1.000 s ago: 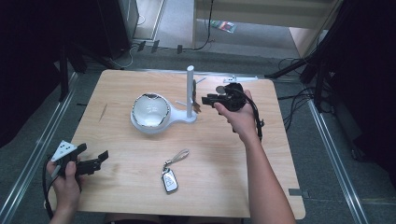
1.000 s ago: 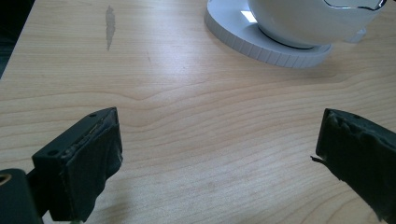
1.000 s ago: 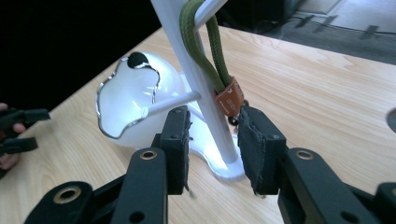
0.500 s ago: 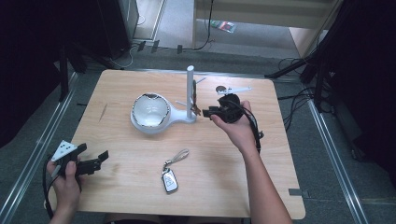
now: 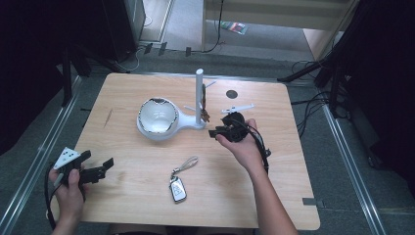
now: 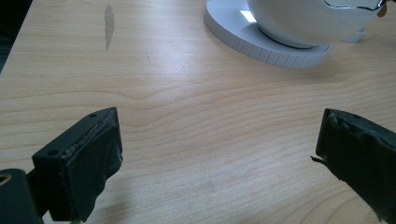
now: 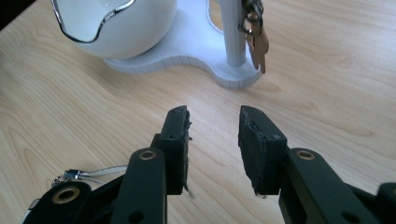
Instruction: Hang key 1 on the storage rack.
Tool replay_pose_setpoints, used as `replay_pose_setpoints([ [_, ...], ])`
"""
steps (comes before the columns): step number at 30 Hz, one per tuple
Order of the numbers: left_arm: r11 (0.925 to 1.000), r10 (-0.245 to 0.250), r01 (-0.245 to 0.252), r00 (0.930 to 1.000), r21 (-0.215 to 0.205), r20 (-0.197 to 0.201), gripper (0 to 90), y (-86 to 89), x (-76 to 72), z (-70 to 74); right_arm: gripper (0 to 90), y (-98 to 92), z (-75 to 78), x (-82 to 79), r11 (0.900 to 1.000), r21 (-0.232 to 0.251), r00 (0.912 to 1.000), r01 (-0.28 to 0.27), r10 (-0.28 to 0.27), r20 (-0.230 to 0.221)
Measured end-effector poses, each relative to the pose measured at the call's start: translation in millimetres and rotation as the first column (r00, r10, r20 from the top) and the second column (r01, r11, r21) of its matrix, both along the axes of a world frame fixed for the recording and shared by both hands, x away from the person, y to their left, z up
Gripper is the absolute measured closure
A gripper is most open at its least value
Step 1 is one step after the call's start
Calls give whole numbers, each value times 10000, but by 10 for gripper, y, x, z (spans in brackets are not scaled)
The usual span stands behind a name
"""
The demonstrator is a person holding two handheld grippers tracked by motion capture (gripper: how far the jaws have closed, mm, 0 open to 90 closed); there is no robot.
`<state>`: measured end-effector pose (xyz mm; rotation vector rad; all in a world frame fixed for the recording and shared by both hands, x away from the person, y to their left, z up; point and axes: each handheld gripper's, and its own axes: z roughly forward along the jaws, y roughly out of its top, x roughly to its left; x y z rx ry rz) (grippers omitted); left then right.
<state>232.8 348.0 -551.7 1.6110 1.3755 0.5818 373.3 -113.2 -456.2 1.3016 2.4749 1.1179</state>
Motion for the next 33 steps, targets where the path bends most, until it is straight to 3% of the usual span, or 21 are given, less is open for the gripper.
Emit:
replay_pose_setpoints([
  [13, 10000, -2, 2, 10000, -22, -12, 9, 1, 2, 0, 604, 197, -132, -181, 9911, -1254, 9986, -448, 410, -327],
  [23, 10000, 2, -2, 10000, -41, -44, 9, 3, 6, -1, 603, 324, -192, -219, 9806, -1824, 9961, -724, 617, -635],
  [28, 10000, -5, 5, 10000, -94, -42, 9, 2, 10, -4, 595, 419, -246, -242, 9693, -2234, 9922, -1027, 840, -917],
  [33, 9999, -10, 9, 10000, -112, -70, 9, 3, 11, -4, 591, 483, -277, -259, 9660, -2282, 9895, -1218, 1001, -1046],
])
